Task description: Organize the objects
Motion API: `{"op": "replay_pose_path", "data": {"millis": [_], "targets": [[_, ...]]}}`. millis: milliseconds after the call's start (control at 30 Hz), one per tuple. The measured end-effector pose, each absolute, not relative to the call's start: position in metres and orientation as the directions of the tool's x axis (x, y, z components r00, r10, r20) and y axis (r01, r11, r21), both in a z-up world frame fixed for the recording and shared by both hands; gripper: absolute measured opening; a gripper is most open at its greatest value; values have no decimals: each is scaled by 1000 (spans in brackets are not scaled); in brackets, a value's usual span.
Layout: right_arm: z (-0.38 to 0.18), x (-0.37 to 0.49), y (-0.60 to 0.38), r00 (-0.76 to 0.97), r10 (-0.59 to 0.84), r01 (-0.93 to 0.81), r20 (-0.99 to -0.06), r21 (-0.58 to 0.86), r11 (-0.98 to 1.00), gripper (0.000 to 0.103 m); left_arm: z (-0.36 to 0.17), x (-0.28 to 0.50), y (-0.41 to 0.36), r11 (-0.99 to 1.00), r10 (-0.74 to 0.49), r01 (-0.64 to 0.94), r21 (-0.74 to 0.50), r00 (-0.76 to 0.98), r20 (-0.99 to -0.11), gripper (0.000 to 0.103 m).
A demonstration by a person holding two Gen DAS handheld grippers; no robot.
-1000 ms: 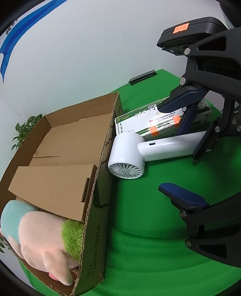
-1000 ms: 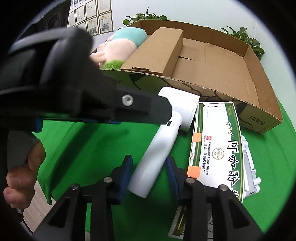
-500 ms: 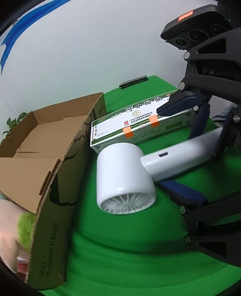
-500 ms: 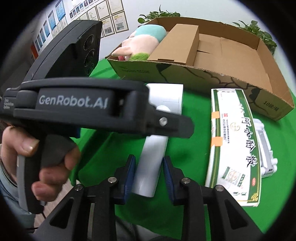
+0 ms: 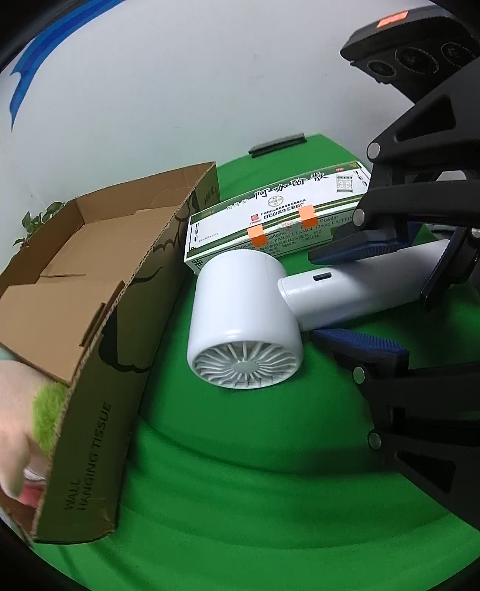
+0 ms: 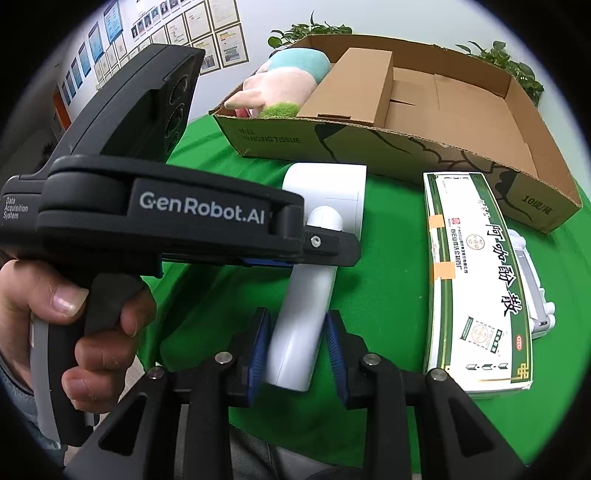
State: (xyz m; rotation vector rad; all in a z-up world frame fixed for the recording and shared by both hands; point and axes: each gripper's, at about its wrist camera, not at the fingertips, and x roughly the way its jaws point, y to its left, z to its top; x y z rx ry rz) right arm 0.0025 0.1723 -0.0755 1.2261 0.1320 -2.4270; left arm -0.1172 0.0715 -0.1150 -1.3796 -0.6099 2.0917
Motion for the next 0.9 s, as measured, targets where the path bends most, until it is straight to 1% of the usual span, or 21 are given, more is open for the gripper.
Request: {"op": "replay_pose_path", "data": {"millis": [200,433,700,900], "targets": [[-71,10,168,-547,-285,386,-788,64,-920,29,-113,-114,103,-773,633,-252,-582,-352,-689,30],[-58,15,172,-581,-307,361,-754,99,-927,29,-99,-120,138,-792,610,-309,-526,-405,-680,29],[-27,19,178,-640,-327,339,-695,126,-932,29,-55,-119,163,-792,611,-365,-490,-462,-643,29],[0,-3,164,-682,-336,332,-650,134,-934,29,-18,-115,181,-781,624,-416,-465,-511,-591,29]]}}
